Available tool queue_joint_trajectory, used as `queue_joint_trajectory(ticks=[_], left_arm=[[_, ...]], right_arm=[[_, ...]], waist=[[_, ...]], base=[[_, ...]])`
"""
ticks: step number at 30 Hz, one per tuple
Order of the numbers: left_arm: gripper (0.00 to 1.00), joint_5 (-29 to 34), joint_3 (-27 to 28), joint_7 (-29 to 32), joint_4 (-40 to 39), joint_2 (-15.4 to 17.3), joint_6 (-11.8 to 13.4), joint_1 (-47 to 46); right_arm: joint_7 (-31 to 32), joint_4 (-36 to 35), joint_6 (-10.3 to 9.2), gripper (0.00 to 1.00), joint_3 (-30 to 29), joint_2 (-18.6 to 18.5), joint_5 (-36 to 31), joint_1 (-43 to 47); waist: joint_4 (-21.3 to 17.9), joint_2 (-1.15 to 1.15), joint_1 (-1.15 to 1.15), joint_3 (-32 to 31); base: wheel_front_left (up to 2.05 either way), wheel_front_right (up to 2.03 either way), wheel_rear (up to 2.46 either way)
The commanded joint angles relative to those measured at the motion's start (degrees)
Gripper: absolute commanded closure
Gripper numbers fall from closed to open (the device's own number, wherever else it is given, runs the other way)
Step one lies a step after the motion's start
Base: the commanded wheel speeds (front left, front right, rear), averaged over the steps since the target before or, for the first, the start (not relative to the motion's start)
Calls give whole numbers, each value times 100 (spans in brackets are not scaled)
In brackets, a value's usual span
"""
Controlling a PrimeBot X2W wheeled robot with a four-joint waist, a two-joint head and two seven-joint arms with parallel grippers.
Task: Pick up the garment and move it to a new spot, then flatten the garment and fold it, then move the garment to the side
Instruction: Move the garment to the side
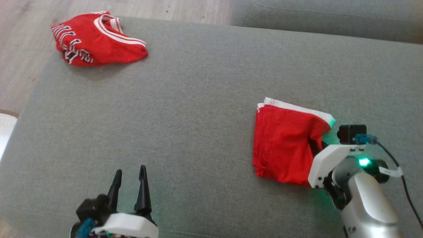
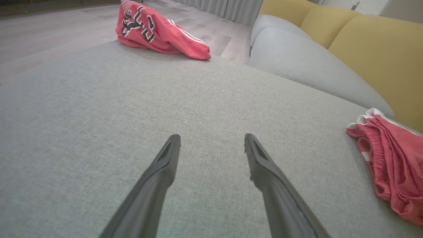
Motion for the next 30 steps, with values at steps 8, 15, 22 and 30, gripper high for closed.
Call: queue_joint_trajectory(ticks=[8, 15, 22, 30], left_arm=[[0, 168, 214, -68, -223, 42, -49, -463], [0, 281, 217, -29, -403, 90, -40, -734], [0, 390, 187, 124, -522, 211, -22, -1015], [0, 452, 183, 242, -711, 314, 50, -1137]], right_arm=[[-256, -123, 37, 100, 77, -247, -159, -680], [-243, -457, 37, 100, 94, -606, -199, -1013], [-255, -518, 37, 100, 207, -602, -161, -1239], [-227, -328, 37, 100, 234, -859, -267, -1835]], waist=[[-706, 0, 0, 280], [-1821, 0, 0, 656], [-2418, 0, 0, 917], [-2256, 0, 0, 1066]], base=[[0, 0, 0], [0, 0, 0], [0, 0, 0], [0, 0, 0]])
